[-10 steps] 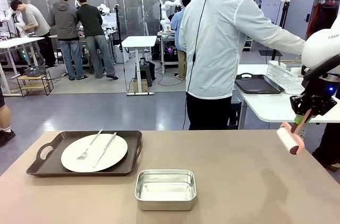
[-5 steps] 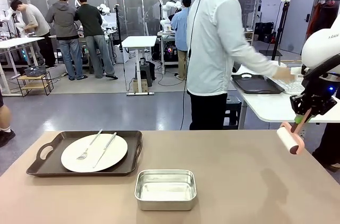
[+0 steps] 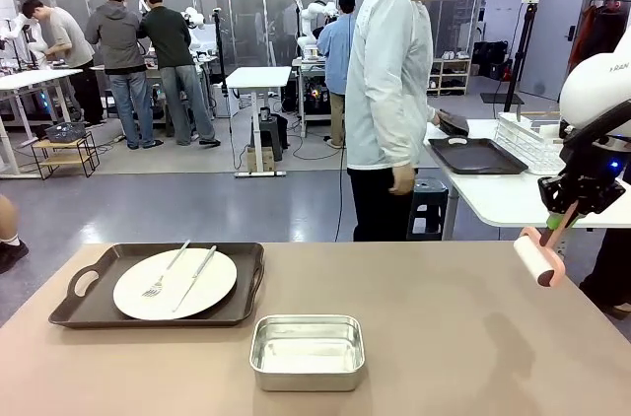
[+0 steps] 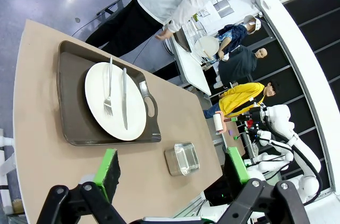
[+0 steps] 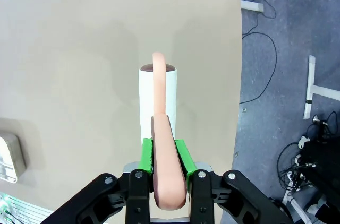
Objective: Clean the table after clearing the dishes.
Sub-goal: Place the Lint Roller back on top of the Airtight Container.
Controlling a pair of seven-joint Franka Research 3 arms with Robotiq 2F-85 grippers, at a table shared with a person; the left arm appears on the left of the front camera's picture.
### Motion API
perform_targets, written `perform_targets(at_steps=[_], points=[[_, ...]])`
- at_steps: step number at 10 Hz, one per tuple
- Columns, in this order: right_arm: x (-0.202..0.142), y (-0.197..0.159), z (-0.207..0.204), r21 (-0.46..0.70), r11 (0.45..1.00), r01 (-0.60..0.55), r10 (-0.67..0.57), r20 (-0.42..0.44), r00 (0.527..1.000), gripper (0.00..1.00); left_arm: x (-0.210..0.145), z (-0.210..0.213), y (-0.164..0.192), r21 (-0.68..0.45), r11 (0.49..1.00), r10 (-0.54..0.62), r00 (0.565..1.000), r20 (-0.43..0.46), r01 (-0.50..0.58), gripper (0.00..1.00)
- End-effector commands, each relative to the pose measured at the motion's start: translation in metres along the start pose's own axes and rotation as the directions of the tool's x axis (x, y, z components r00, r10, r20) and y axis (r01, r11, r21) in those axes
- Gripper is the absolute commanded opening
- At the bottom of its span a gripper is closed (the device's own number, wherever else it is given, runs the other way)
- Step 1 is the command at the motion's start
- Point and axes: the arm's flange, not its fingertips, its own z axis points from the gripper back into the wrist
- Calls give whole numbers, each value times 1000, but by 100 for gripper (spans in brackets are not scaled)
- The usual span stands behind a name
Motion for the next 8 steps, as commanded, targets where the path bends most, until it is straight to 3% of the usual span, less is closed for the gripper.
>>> perform_targets(at_steps=[1, 5, 6, 8], points=[[0, 2, 3, -3, 1000, 4, -4, 17, 1000, 22, 1, 2, -2, -3, 1000, -4, 1000, 4, 4, 100], [0, 0, 0, 0, 1000, 0, 0, 0, 1000, 22, 1, 2, -2, -3, 1000, -4, 1000, 4, 4, 100], [5, 28, 16, 18, 992, -123, 122, 66, 990, 22, 1, 2, -2, -3, 1000, -4, 1000, 4, 4, 100], [5, 92, 39, 5, 935, -355, 353, 108, 929, 22, 1, 2, -2, -3, 1000, -4, 1000, 4, 4, 100]])
